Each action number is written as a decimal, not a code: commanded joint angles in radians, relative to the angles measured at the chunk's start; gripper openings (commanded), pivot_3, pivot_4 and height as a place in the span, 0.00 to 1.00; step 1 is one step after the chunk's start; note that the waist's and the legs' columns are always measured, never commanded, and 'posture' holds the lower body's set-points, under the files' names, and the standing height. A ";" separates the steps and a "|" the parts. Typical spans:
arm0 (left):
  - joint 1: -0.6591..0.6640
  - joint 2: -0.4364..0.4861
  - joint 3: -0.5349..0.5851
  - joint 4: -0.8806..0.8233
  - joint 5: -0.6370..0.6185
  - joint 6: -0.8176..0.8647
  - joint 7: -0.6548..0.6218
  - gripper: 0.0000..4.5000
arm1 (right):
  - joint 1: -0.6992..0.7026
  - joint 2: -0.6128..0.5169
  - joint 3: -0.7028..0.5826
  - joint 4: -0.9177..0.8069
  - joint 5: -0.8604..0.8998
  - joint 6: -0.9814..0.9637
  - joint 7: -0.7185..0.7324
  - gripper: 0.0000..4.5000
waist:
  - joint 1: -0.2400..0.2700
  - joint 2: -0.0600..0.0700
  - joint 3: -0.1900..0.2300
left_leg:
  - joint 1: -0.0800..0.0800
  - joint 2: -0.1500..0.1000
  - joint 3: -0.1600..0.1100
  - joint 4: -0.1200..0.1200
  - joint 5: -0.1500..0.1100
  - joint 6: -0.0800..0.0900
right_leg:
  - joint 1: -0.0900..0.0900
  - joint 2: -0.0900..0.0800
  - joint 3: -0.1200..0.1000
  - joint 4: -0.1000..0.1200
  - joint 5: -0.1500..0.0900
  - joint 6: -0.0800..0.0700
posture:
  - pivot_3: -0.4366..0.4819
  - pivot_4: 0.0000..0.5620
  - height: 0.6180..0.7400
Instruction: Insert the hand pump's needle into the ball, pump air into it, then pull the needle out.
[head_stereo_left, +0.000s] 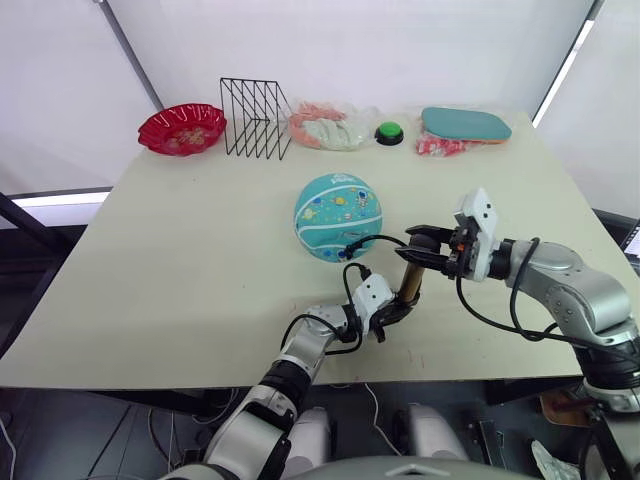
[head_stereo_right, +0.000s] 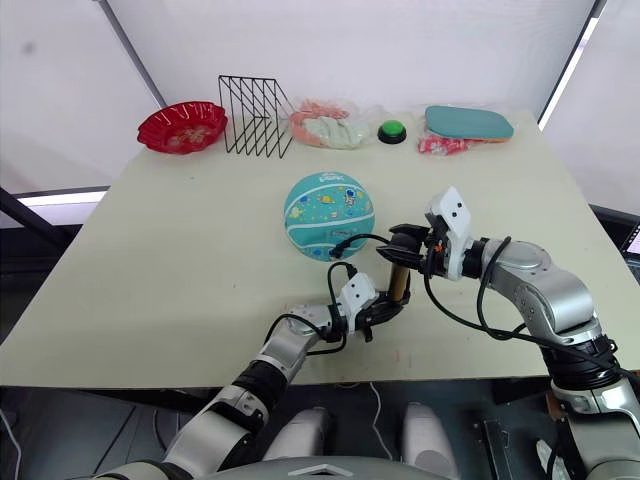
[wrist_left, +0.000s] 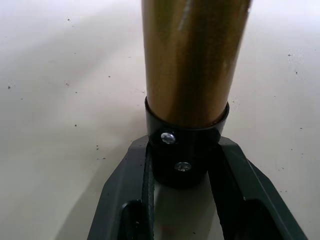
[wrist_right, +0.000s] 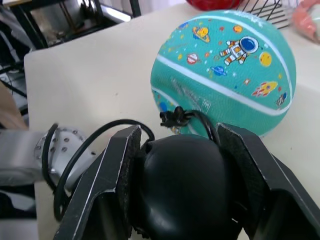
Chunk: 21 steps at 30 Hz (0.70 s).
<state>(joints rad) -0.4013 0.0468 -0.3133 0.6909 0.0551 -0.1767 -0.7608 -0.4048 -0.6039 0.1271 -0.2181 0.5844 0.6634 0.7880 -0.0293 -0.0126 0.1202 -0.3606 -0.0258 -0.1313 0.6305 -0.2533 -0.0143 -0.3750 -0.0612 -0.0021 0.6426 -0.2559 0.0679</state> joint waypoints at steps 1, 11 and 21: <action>0.033 0.010 0.001 0.044 -0.002 0.032 -0.014 0.23 | -0.030 -0.070 -0.029 -0.028 0.017 0.096 0.035 0.43 | 0.000 0.003 0.004 | 0.000 0.000 0.000 0.000 0.000 0.000 | 0.000 0.000 0.000 0.000 0.000 0.000 | 0.48 0.27 1.00; 0.014 0.002 -0.001 0.076 -0.008 0.025 -0.023 0.23 | -0.337 -0.259 -0.281 -0.115 0.282 0.395 0.022 0.43 | 0.020 0.015 0.027 | -0.019 -0.007 0.000 0.004 0.000 0.000 | -0.014 -0.007 0.000 0.000 0.003 -0.004 | 0.48 0.27 1.00; 0.006 -0.004 -0.006 0.098 -0.012 0.013 -0.026 0.23 | -0.514 -0.289 -0.329 -0.029 0.406 0.589 -0.065 0.43 | 0.022 0.012 0.031 | -0.025 -0.008 0.000 0.005 0.000 0.001 | -0.020 -0.008 0.000 0.000 0.004 -0.004 | 0.48 0.27 1.00</action>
<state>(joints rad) -0.4353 0.0235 -0.3190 0.6986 0.0242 -0.1978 -0.7909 -0.9028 -0.8889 -0.1487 -0.2344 0.9770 1.2514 0.7397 -0.0077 -0.0003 0.1515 -0.3855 -0.0336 -0.1312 0.6360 -0.2528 -0.0137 -0.3948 -0.0691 -0.0021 0.6429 -0.2520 0.0643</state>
